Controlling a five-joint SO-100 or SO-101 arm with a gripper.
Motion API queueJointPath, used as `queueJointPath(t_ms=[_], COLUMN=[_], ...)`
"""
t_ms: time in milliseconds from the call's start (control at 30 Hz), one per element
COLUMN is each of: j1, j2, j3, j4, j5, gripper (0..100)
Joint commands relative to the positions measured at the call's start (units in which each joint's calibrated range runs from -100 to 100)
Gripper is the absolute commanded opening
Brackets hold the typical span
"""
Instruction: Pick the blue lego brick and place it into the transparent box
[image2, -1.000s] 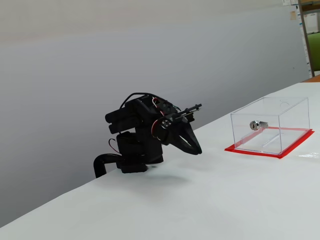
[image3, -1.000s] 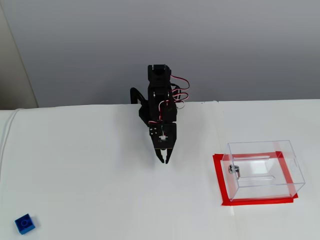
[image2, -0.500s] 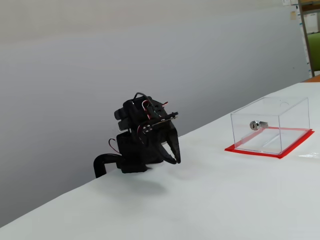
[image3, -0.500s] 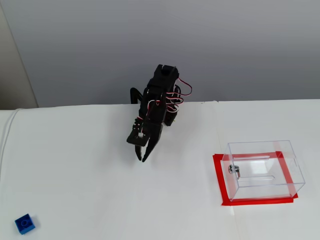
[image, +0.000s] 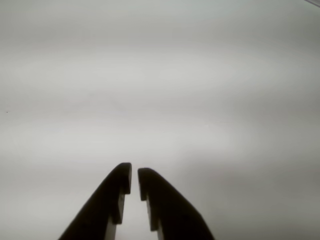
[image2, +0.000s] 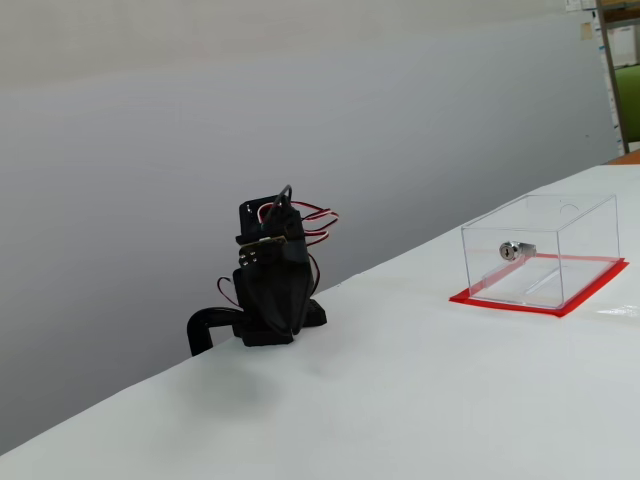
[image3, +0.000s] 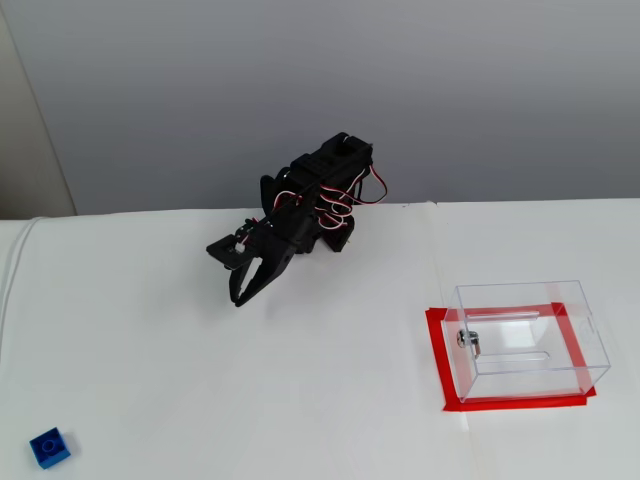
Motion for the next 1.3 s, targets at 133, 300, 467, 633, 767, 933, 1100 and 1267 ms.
queueJointPath(t_ms=[133, 300, 467, 633, 767, 933, 1100, 1267], j1=[8.6, 13.3, 14.1, 14.0, 10.3, -2.6, -7.4, -5.8], j2=[-0.4, -0.4, -0.4, -0.4, -0.4, -0.4, -0.4, 0.2], j3=[1.0, 1.0, 1.0, 1.0, 1.0, 1.0, 1.0, 1.0], j4=[-4.8, -4.8, -4.7, -4.3, -4.1, -4.2, -4.6, -4.8], j5=[-0.1, -0.1, -0.1, -0.1, -0.1, -0.1, -0.1, -0.1], gripper=[1, 1, 1, 1, 1, 1, 1, 1])
